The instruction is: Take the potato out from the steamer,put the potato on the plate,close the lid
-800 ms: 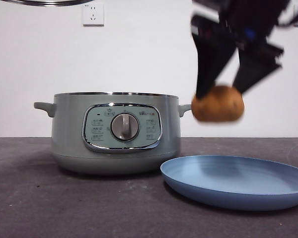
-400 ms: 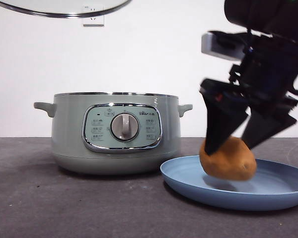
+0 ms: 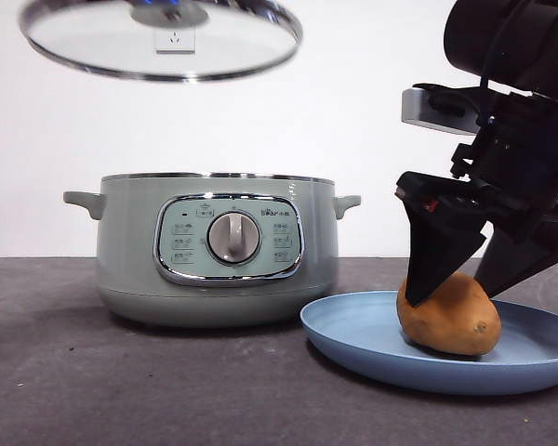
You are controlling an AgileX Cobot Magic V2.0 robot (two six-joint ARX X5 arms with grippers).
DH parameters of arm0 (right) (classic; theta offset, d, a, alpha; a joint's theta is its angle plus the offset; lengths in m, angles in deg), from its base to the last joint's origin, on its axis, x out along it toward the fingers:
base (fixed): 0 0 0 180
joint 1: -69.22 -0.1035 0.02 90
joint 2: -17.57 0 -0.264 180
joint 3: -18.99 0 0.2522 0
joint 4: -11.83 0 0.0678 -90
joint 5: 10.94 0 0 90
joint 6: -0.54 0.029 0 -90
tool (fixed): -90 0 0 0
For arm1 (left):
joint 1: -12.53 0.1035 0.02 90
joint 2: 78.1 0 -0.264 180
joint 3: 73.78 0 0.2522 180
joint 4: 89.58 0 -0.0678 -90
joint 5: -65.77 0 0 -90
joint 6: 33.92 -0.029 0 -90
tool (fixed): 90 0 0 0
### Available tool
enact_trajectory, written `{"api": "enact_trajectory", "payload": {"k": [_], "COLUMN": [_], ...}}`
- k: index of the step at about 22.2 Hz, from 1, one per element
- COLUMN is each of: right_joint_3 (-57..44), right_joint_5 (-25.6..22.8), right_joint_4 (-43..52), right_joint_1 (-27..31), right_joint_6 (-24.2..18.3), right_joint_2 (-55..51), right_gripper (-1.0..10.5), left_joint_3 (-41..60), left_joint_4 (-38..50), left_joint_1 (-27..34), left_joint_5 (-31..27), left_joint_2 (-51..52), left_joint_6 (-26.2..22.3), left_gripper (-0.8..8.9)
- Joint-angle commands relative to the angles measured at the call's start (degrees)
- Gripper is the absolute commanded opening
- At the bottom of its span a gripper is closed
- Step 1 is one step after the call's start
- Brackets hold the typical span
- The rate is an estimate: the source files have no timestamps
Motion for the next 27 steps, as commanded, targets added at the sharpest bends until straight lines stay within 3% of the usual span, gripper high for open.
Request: {"api": "enact_trajectory", "payload": {"k": [1, 3, 4, 5, 10, 23, 27], "right_joint_3": [-0.8, -0.7, -0.7, -0.7, -0.6, 1.8, 5.8], "right_joint_5": [-0.2, -0.2, -0.3, -0.3, -0.4, -0.9, -3.4], "right_joint_4": [-0.5, -0.5, -0.4, -0.4, -0.4, -5.2, -7.9], "right_joint_1": [0.3, 0.3, 0.3, 0.3, 0.3, 0.3, 0.2], "right_joint_6": [0.9, 1.3, 1.3, 1.7, 3.2, 5.7, 5.6], "right_joint_2": [0.8, 0.8, 0.7, 0.7, -1.2, -29.2, -33.2], "right_gripper": [2.7, 5.6, 6.7, 7.0, 7.0, 6.9, 6.9], "left_joint_3": [-1.2, -1.2, -1.2, -1.2, -1.2, -1.2, -1.2], "left_joint_4": [3.3, 4.1, 4.3, 4.6, 7.0, 13.4, 13.4], "left_joint_1": [-0.5, -0.5, -0.5, -0.5, -0.5, -0.5, -0.8], "left_joint_5": [0.5, 0.5, 0.5, 0.5, 0.5, 0.5, 0.4], "left_joint_2": [-1.6, -3.3, -4.0, -4.9, -9.0, -14.1, -16.0], "left_joint_6": [-1.7, -2.0, -2.1, -2.3, -3.2, -3.3, -3.3], "left_gripper": [-0.09, -0.09, -0.09, -0.09, -0.09, -0.09, -0.09]}}
